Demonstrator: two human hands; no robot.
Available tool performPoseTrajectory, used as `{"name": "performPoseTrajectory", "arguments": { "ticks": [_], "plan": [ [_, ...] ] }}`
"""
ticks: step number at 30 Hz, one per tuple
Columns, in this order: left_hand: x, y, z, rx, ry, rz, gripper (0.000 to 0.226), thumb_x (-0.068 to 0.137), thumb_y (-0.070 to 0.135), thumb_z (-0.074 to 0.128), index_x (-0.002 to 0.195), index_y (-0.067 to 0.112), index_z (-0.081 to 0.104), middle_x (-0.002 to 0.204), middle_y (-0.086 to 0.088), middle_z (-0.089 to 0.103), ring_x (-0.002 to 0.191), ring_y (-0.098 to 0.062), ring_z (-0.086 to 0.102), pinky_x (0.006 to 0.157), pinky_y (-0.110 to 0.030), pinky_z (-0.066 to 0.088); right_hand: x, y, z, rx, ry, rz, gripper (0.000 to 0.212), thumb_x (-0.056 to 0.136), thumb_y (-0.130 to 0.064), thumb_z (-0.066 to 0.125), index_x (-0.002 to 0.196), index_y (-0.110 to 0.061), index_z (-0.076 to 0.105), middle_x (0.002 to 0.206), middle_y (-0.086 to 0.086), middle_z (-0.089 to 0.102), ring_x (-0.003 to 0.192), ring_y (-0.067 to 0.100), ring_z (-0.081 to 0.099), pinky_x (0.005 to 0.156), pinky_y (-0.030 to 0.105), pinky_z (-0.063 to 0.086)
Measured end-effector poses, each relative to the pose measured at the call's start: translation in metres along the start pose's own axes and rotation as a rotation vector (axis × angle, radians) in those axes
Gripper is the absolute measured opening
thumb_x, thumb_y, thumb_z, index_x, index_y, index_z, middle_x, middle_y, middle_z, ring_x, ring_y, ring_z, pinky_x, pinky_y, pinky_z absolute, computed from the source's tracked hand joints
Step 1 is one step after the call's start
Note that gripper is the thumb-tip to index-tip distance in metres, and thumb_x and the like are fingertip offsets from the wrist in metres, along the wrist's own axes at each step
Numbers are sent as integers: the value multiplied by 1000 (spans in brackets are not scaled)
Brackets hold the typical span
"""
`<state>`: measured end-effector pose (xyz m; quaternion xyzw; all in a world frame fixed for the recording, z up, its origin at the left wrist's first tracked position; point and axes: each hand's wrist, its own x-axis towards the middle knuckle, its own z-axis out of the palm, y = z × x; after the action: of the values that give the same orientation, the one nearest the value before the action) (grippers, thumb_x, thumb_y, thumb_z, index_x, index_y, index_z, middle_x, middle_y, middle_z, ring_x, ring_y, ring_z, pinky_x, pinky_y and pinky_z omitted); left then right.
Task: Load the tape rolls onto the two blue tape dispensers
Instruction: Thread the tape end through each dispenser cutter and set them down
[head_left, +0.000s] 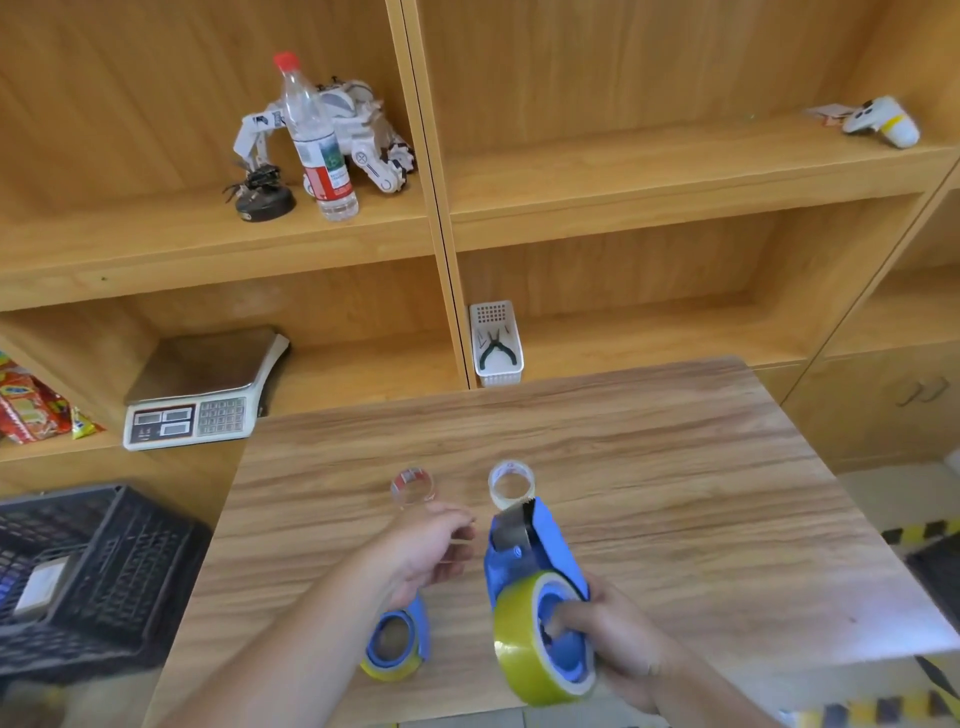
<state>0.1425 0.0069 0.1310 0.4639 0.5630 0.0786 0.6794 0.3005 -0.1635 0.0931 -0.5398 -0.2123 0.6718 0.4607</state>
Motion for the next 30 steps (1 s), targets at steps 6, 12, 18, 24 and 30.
{"name": "performPoseTrajectory", "arguments": {
  "ticks": [6, 12, 18, 24, 30],
  "plan": [
    [11, -74, 7, -86, 36, -91, 18, 95, 23, 67, 108, 11, 68, 96, -10, 69, 72, -21, 67, 62, -30, 54, 31, 39, -11, -62, 366, 94, 37, 75, 5, 62, 110, -3, 70, 78, 11, 73, 75, 31, 70, 74, 42, 56],
    [18, -126, 22, -70, 4, -158, 30, 84, 29, 82, 109, 19, 70, 112, -4, 71, 90, -15, 67, 56, -16, 54, 67, 67, -13, -382, 486, 224, 36, 87, 2, 58, 119, -15, 58, 95, 13, 71, 94, 36, 69, 85, 50, 55],
    [52, -160, 21, -32, 14, -198, 17, 84, 13, 82, 94, 19, 70, 99, -9, 70, 81, -18, 67, 71, -28, 59, 96, 90, -11, -496, 452, 336, 44, 84, -7, 60, 125, -23, 55, 90, 2, 67, 76, 21, 62, 69, 36, 49],
    [80, -181, 8, -18, 22, -247, 20, 85, 18, 81, 98, 25, 68, 104, 0, 70, 95, -15, 71, 86, -29, 61, 118, 105, -8, -694, 451, 384, 44, 86, -21, 60, 130, -29, 58, 116, 1, 49, 104, 28, 63, 92, 37, 52],
    [103, -198, 4, -12, 55, -292, 20, 87, 19, 80, 95, 31, 67, 103, 4, 72, 93, -12, 74, 90, -31, 61, 136, 116, -8, -782, 415, 362, 46, 88, -20, 59, 134, -26, 57, 115, -1, 46, 103, 25, 62, 93, 38, 52]
  ]
}}
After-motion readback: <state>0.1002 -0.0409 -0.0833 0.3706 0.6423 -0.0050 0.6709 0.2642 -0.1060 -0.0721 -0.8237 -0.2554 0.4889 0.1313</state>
